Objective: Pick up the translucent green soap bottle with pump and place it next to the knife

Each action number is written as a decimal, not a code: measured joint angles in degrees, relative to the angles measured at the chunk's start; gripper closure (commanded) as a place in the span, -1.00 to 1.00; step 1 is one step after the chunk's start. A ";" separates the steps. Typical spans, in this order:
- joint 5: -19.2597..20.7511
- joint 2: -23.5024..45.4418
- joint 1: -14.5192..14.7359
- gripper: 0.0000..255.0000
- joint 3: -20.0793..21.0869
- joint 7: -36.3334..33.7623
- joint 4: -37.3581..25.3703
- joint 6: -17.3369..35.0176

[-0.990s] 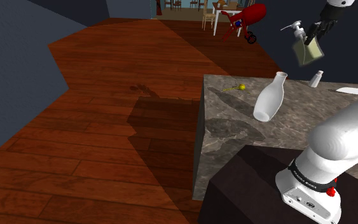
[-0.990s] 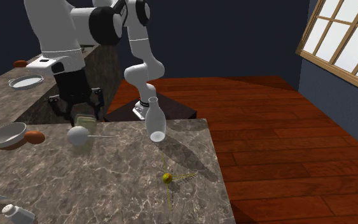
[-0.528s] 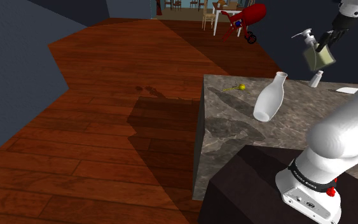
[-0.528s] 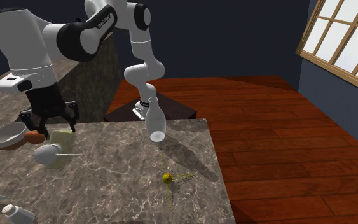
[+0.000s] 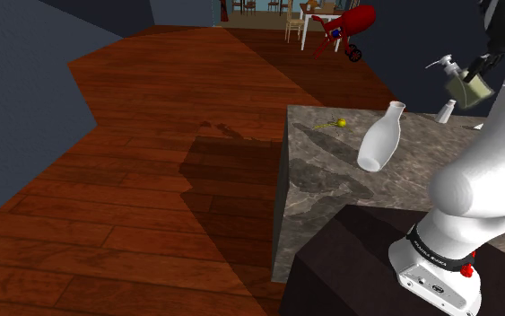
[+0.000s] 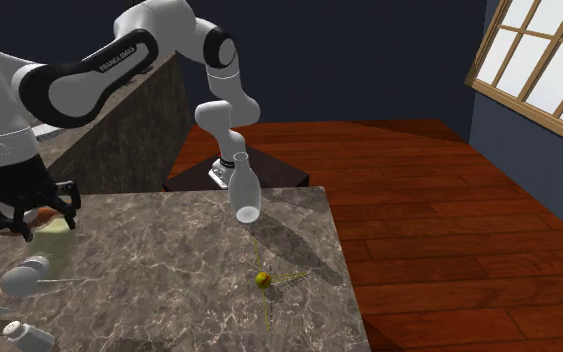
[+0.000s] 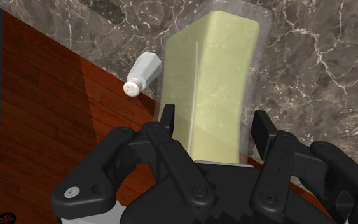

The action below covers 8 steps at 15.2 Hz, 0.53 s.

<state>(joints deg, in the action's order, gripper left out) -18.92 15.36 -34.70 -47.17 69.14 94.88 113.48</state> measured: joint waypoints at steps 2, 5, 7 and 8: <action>-2.95 3.45 -3.22 1.00 0.37 3.10 -2.48 -0.45; -7.51 9.63 -9.18 1.00 1.63 7.44 -8.06 -1.87; -10.03 13.46 -13.07 1.00 2.59 9.77 -11.71 -2.67; -10.71 14.49 -13.78 1.00 2.98 10.21 -12.23 -2.41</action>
<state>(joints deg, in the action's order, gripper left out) -29.63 29.84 -48.48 -44.18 79.35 82.65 111.07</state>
